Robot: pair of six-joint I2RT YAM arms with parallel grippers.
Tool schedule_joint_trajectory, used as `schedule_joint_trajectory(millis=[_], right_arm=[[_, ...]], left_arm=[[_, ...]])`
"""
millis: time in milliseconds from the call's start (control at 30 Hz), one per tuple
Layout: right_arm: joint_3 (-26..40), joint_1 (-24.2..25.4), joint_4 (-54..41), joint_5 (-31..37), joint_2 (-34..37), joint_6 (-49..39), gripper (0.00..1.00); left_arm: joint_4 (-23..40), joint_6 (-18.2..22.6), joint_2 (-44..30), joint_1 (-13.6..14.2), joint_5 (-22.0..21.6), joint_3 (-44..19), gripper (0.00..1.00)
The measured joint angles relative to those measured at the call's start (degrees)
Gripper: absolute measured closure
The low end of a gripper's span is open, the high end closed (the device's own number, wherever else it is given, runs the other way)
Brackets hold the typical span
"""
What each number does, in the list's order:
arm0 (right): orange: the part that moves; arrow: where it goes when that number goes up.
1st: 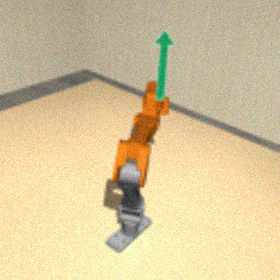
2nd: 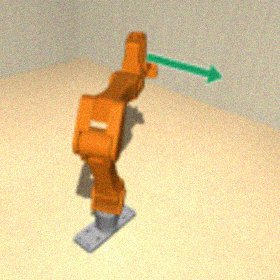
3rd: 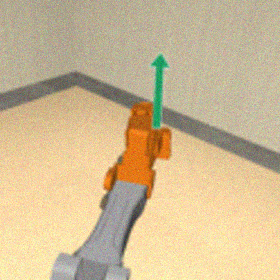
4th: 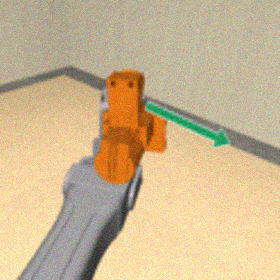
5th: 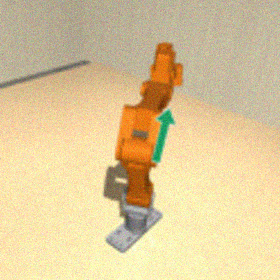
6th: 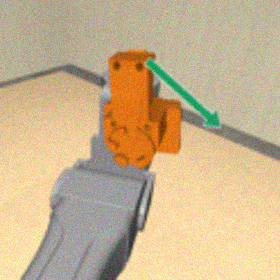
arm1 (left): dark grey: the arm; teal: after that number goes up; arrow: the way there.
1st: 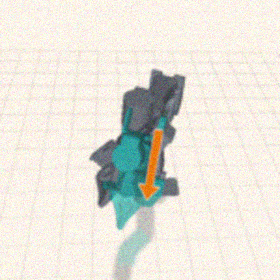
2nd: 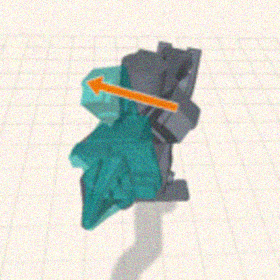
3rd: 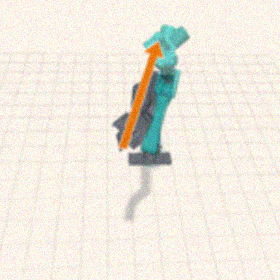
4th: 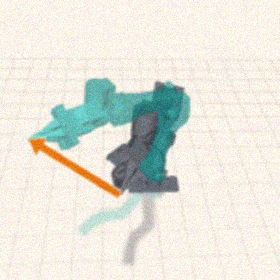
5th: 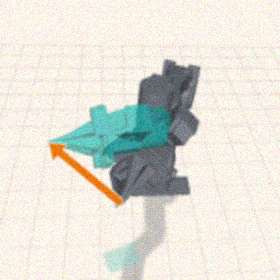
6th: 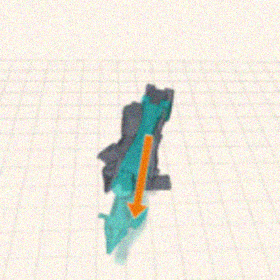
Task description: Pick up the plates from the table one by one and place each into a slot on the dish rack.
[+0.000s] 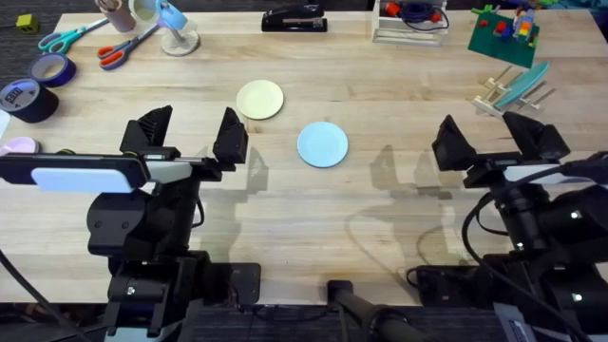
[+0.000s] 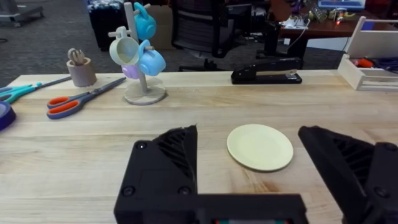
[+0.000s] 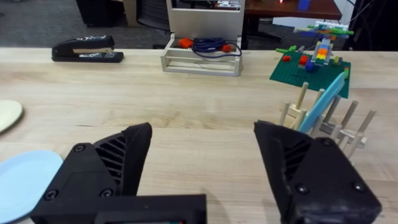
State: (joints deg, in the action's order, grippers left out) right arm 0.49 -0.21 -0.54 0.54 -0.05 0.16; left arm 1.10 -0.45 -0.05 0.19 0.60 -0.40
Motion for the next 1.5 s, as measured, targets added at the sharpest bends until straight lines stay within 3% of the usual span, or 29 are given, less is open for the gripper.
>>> schedule_joint_trajectory(millis=[767,900,1200,1500], right_arm=[[0.15,0.00,-0.46,-0.41,0.00,1.31,0.009],[2.33,0.00,-4.82,-0.89,0.00,0.81,0.008],[19.31,0.00,-27.71,-2.78,0.63,0.21,0.009],[38.63,0.00,-43.04,-3.19,12.95,0.16,0.009]], left_arm=[[2.84,0.00,0.00,0.00,0.00,-0.02,0.007],[4.95,0.00,0.00,0.00,-0.02,-1.24,0.008],[23.31,0.00,-0.24,0.00,-0.02,-19.85,0.007],[42.98,0.00,-11.97,0.00,-0.02,-43.55,0.008]])
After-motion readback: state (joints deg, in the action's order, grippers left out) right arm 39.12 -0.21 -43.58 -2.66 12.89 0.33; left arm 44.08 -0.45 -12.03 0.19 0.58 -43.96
